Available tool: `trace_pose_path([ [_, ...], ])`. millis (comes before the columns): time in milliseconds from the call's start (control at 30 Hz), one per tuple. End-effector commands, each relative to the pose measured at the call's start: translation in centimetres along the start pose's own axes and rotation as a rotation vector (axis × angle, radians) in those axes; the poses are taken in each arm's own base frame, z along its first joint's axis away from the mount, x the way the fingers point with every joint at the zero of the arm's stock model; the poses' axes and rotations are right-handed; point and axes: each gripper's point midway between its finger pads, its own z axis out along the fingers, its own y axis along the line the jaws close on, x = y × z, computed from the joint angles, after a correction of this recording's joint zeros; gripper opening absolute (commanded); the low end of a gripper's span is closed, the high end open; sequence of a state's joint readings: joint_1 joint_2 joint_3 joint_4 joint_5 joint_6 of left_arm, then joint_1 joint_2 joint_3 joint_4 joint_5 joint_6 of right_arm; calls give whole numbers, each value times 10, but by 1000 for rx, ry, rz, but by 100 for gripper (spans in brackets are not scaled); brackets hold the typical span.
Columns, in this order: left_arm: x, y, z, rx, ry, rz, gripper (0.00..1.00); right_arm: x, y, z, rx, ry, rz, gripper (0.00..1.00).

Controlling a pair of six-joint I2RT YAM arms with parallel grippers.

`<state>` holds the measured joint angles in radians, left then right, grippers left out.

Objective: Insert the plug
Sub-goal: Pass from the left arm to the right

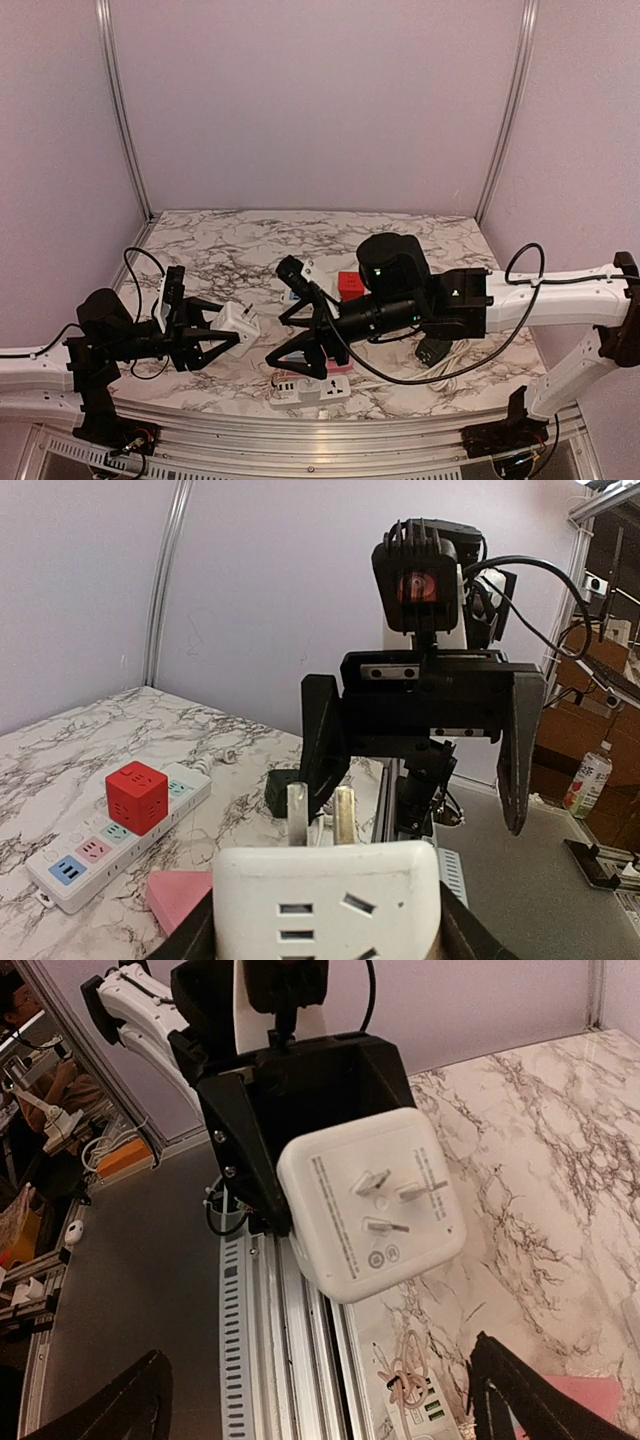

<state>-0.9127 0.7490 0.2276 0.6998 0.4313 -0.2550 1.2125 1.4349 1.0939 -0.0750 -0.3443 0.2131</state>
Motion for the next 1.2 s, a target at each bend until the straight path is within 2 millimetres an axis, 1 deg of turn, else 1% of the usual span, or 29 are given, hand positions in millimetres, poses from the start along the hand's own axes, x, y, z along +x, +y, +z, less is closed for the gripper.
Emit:
trace_pose_path([
  [0, -35, -25, 4, 106, -87, 29, 20, -30, 3, 0, 25, -92, -112, 96],
  [100, -37, -32, 8, 139, -82, 23, 20, -28, 2, 7, 23, -80, -124, 96],
  [267, -34, -40, 14, 185, -57, 15, 20, -28, 4, 14, -2, -70, -138, 94],
  [333, -33, -43, 16, 199, -49, 12, 20, -29, 7, 15, -22, -68, -149, 91],
  [367, -32, -44, 17, 206, -43, 10, 20, -29, 13, 14, -49, -67, -164, 87],
  [400, -32, -45, 18, 214, -40, 7, 20, -27, 16, 12, -66, -65, -186, 85],
  [433, -31, -46, 19, 223, -34, 2, 20, -25, 19, 9, -70, -67, -210, 85],
  [467, -32, -47, 20, 232, -30, -2, 20, -23, 22, 4, -69, -69, -244, 85],
  [500, -32, -49, 20, 240, -27, -8, 20, -28, 26, -2, -55, -112, -313, 86],
  [600, -33, -52, 20, 261, -22, -30, 20, -25, 40, -21, 14, -150, -510, 90],
  [633, -34, -54, 20, 269, -17, -41, 20, -26, 47, -30, 32, -165, -573, 91],
  [700, -33, -57, 21, 293, -4, -65, 20, -25, 48, -39, 96, -172, -666, 94],
  [767, -31, -62, 22, 327, 20, -98, 20, -25, 45, -46, 140, -163, -731, 95],
  [800, -29, -64, 23, 344, 34, -114, 20, -24, 44, -47, 145, -161, -767, 96],
  [833, -28, -67, 24, 360, 46, -129, 20, -16, 43, -47, 138, -126, -802, 98],
  [900, -25, -72, 25, 395, 70, -154, 20, -8, 43, -45, 125, -99, -856, 98],
  [1033, -23, -91, 22, 508, 94, -161, 20, 1, 44, -38, 102, -73, -925, 98],
  [1133, -20, -105, 18, 579, 106, -144, 19, 12, 53, -31, 71, -53, -1005, 99],
  [1167, -19, -109, 17, 599, 111, -138, 19, 12, 58, -30, 60, -59, -1026, 98],
])
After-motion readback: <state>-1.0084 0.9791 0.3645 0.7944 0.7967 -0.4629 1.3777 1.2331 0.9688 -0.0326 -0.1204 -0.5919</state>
